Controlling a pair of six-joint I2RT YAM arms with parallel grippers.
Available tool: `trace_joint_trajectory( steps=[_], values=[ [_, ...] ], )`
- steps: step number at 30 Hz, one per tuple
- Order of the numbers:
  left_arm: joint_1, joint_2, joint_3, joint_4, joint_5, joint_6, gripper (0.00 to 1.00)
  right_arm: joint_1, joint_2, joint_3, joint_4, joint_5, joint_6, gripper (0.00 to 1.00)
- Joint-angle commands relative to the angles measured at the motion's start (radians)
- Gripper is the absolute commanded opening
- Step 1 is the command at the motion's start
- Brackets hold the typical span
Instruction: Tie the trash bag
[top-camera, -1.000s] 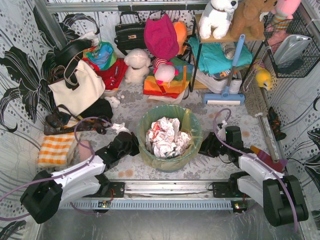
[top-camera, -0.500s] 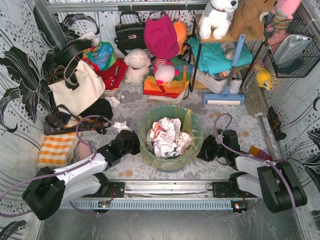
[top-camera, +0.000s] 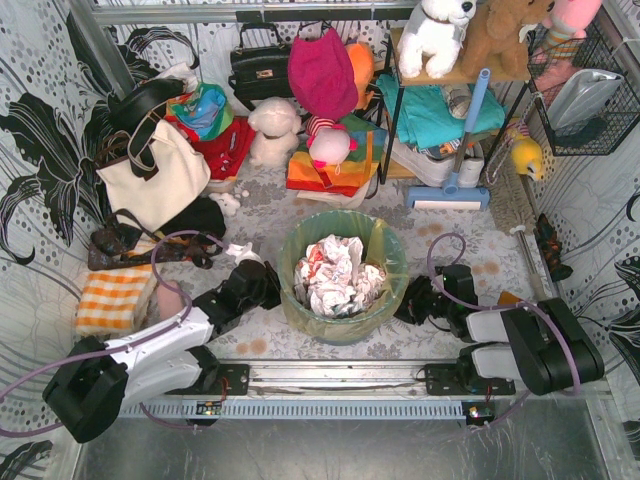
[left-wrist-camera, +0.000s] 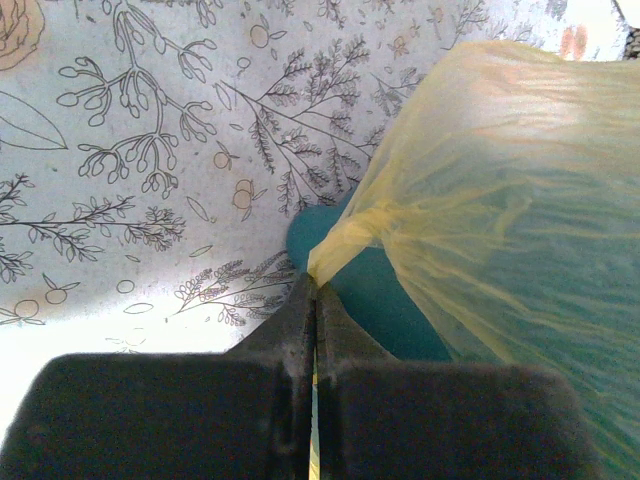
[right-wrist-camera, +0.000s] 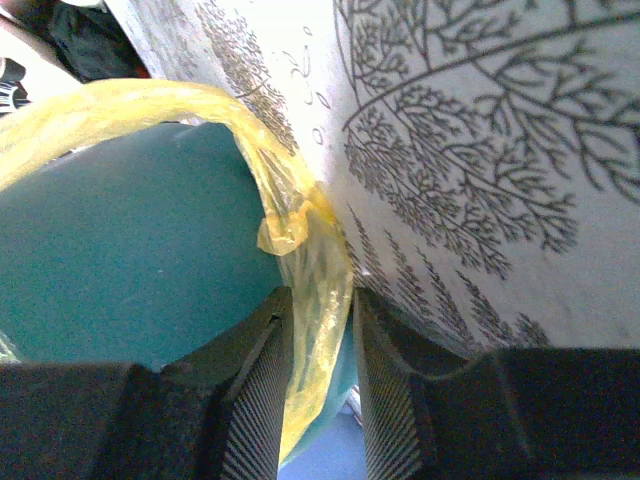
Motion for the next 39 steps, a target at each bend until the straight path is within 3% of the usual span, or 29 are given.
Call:
trace_joint_trajectory(
  steps=[1,6,9,17,30,39],
  values=[
    [0.005,-0.031,-0.008,0.034,-0.025,-0.026,0.00,0.010,0.081,-0.039,0.136,0.004,0.124,0.28],
    [0.005,-0.054,-0.021,0.024,-0.034,-0.035,0.00,0.015,0.115,-0.038,0.183,0.009,0.149,0.09],
    [0.006,-0.073,-0.017,-0.005,-0.051,-0.034,0.00,0.016,0.067,-0.020,0.113,0.025,0.132,0.00],
    [0.012,-0.148,0.015,-0.154,-0.099,-0.052,0.00,0.015,-0.232,0.083,-0.368,0.156,0.010,0.00],
    [0.017,-0.359,0.125,-0.512,-0.112,-0.060,0.00,0.016,-0.680,0.257,-1.000,0.370,-0.096,0.00],
    [0.017,-0.444,0.221,-0.620,-0.091,-0.075,0.00,0.015,-0.766,0.455,-1.216,0.444,-0.249,0.00]
  ],
)
